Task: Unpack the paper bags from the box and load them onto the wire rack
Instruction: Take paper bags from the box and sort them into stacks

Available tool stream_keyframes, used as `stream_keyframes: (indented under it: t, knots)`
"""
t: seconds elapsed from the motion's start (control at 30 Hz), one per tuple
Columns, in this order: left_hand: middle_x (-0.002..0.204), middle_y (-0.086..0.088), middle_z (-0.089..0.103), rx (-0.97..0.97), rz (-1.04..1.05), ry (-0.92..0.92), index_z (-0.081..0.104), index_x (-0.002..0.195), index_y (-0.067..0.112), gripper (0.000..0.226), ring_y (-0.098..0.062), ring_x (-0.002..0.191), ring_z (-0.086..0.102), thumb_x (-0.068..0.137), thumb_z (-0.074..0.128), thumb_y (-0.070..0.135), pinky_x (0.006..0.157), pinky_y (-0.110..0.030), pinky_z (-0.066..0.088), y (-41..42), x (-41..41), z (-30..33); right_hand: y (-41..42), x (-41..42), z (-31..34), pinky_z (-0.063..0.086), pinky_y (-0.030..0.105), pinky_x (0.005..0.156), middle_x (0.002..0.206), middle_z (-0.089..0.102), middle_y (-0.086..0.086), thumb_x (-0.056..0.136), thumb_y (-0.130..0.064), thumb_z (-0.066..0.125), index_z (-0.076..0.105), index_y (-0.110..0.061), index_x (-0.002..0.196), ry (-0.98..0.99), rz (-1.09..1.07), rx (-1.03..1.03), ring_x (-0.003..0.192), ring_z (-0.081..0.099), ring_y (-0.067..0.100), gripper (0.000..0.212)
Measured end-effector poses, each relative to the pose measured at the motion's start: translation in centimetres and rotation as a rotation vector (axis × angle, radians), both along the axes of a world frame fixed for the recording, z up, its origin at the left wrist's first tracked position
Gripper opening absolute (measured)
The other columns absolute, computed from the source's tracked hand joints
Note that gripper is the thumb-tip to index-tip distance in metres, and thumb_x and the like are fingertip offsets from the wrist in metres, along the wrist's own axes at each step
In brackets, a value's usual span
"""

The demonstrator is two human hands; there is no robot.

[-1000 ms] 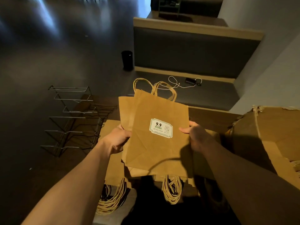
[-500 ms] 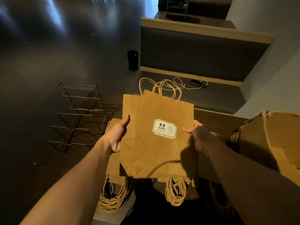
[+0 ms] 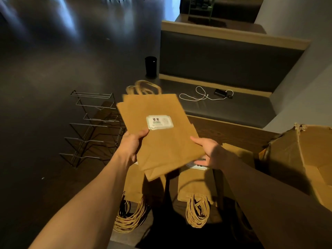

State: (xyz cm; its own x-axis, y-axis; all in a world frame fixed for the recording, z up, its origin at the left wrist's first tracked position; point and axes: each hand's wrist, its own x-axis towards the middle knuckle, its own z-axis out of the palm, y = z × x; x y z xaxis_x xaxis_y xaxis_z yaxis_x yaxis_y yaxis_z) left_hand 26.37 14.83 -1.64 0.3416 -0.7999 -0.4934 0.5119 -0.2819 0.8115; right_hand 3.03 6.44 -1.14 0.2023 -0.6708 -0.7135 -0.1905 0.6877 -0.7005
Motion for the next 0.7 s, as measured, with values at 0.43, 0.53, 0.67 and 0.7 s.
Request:
stream_keyframes:
  t: [0.43,0.53,0.67,0.7]
  knots:
    - [0.111,-0.027,0.069,0.027,0.190,0.149,0.052,0.126,-0.009,0.046,-0.032,0.079,0.075,0.084,0.069,-0.008,0.060,-0.037,0.060,-1.7,-3.5,-0.3,2.1,6.4,1.6,0.053,0.054,0.090,0.115,0.062,0.007,0.081,-0.002,0.070,0.045,-0.022,0.130,-0.264,-0.463,-0.176,0.103,0.063,0.030,0.059]
    - [0.117,-0.021,0.066,0.030,0.258,0.072,0.037,0.140,0.003,0.078,-0.031,0.085,0.073,0.075,0.080,-0.005,0.066,-0.039,0.060,-2.1,-3.1,0.5,0.8,6.0,2.5,0.049,0.056,0.094,0.116,0.057,0.004,0.090,0.008,0.050,0.039,-0.032,0.135,-0.176,-0.406,-0.243,0.106,0.058,0.029,0.062]
    - [0.158,-0.017,0.023,0.461,0.342,-0.485,-0.003,0.157,0.031,0.134,-0.040,0.140,0.033,0.063,0.093,0.021,0.111,-0.056,0.037,-2.1,-0.1,2.0,-0.2,3.9,5.0,0.052,0.049,0.084,0.115,0.054,0.001,0.097,0.005,0.040,0.037,-0.036,0.133,-0.129,-0.237,-0.346,0.104,0.055,0.024,0.055]
    - [0.162,-0.014,0.014,0.460,0.266,-0.688,-0.001,0.158,0.031,0.130,-0.038,0.147,0.020,0.066,0.092,0.031,0.116,-0.058,0.028,-2.1,0.5,2.4,-0.2,3.5,5.7,0.052,0.049,0.082,0.118,0.055,0.003,0.096,0.006,0.040,0.038,-0.037,0.129,-0.151,-0.134,-0.352,0.105,0.056,0.026,0.055]
